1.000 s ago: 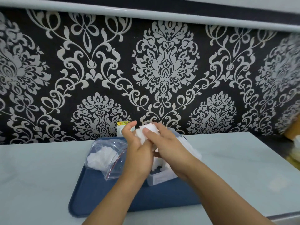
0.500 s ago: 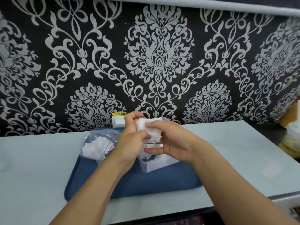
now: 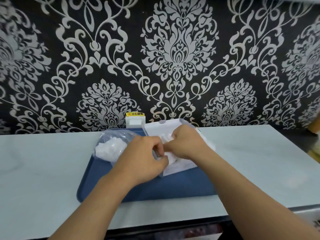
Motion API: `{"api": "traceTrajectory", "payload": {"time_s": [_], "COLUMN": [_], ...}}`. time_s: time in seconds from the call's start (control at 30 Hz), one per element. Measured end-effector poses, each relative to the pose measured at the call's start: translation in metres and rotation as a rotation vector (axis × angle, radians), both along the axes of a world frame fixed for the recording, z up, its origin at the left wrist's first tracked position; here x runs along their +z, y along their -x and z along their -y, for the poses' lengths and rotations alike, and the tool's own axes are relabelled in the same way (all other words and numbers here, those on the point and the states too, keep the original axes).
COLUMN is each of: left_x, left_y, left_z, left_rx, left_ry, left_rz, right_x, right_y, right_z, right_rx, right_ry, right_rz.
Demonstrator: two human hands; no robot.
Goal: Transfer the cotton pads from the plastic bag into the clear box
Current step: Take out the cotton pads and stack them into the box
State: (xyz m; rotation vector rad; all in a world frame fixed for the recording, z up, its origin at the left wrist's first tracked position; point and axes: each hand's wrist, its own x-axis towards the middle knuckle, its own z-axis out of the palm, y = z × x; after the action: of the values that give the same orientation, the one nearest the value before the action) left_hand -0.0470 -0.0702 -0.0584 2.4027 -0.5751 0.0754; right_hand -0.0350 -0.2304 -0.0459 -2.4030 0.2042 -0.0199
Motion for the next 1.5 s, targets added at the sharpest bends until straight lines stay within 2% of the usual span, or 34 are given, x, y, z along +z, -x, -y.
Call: {"api": "traceTrajectory", "payload": {"time_s": [0.1,0.2,0.37,0.43,0.5,0.6,0.67,0.73,0.77,0.83,0.9,1.03,1.1,1.17,1.23,1.3,1.33,1.4,1.47,1.5], "left_x": [-0.007,-0.008,-0.010,-0.012,-0.014,-0.018,-0.018,-0.018,-0.019,-0.019,-0.018,-0.016,-0.016,-0.016,-0.016,-0.010,-0.005,0.018,0.035,0.036], "left_y": [-0.002,-0.001,0.001,0.002,0.002,0.000,0.001,0.002,0.002,0.001,0.002,0.005,0.005,0.005,0.005,0.007,0.008,0.014,0.010,0.000], "left_z": [0.000,0.005,0.012,0.012,0.011,0.009,0.010,0.012,0.013,0.014,0.015,0.014,0.015,0.016,0.015,0.010,0.003,-0.020,-0.052,-0.069], "left_rx": [-0.051,-0.088,-0.121,-0.139,-0.160,-0.176,-0.179,-0.176,-0.172,-0.153,-0.126,-0.115,-0.117,-0.121,-0.140,-0.217,-0.245,-0.176,0.115,0.291], "left_ry": [-0.206,-0.291,-0.371,-0.375,-0.349,-0.313,-0.332,-0.353,-0.353,-0.348,-0.333,-0.250,-0.240,-0.241,-0.240,-0.269,-0.216,0.074,0.456,0.556], "left_rz": [-0.065,-0.062,-0.018,0.000,-0.003,-0.016,0.005,0.014,0.011,0.004,-0.012,-0.070,-0.068,-0.056,-0.061,-0.047,-0.032,0.076,0.303,0.348], "right_x": [-0.005,-0.004,-0.007,-0.011,-0.008,0.007,0.019,0.027,0.030,0.029,0.015,0.009,0.016,0.019,0.018,0.022,0.025,0.034,0.038,0.036], "right_y": [-0.003,0.000,0.002,0.000,0.002,0.014,0.029,0.037,0.038,0.036,0.027,0.019,0.019,0.019,0.016,0.017,0.018,0.022,0.023,0.019], "right_z": [-0.008,-0.008,-0.009,-0.007,0.003,0.027,0.040,0.043,0.039,0.026,0.014,0.004,0.003,0.000,-0.002,0.000,0.001,-0.001,-0.014,-0.024], "right_rx": [0.033,0.059,0.011,0.013,0.050,0.100,0.124,0.150,0.171,0.303,0.444,0.435,0.371,0.356,0.384,0.408,0.401,0.363,0.373,0.398], "right_ry": [0.307,0.533,0.828,0.809,0.663,0.148,-0.037,-0.136,-0.152,-0.016,0.250,0.637,0.661,0.691,0.653,0.500,0.389,0.188,0.150,0.184], "right_rz": [-0.084,-0.149,-0.050,-0.033,-0.058,-0.088,0.056,0.230,0.251,0.178,0.053,-0.257,-0.429,-0.479,-0.416,-0.248,-0.139,0.079,0.197,0.189]}}
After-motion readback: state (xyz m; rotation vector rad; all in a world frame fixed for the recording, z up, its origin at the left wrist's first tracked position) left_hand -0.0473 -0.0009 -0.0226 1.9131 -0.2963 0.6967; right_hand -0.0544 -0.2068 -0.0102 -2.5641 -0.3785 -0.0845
